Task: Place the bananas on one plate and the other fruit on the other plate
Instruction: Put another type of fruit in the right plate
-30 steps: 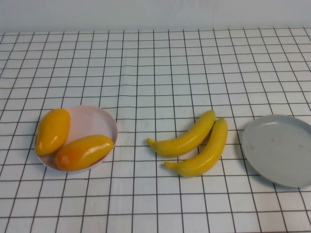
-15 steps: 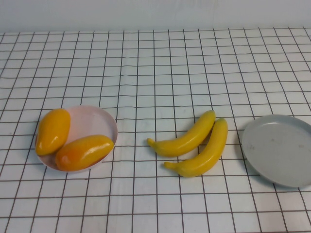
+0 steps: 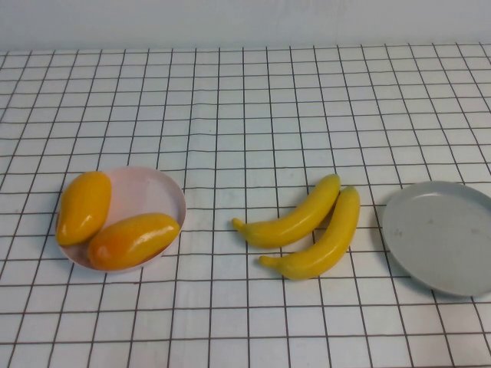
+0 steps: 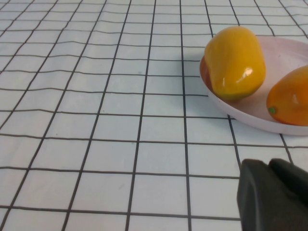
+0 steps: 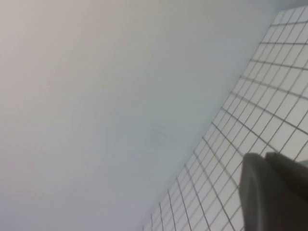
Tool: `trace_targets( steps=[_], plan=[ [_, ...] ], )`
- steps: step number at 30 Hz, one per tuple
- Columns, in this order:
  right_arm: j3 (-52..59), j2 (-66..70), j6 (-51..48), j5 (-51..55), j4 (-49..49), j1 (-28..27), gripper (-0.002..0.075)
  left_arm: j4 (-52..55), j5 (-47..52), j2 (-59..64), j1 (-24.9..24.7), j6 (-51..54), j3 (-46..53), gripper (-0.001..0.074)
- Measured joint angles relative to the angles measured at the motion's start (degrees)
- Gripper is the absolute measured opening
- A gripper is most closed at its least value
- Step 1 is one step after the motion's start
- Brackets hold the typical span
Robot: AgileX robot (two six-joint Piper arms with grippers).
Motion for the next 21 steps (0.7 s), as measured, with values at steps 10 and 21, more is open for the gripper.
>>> trace_targets(
  steps=[10,21],
  plan=[
    [-25.6,23.6,-24.4,23.1,-29.4,0.0,-0.0016,0.0,0.0,0.0,0.0,0.0,0.0,0.0000],
    [-44.7,50.4,-26.1,39.3,-33.5,0.0,-0.0016,0.0,0.0,0.0,0.0,0.0,0.0,0.0000]
  ],
)
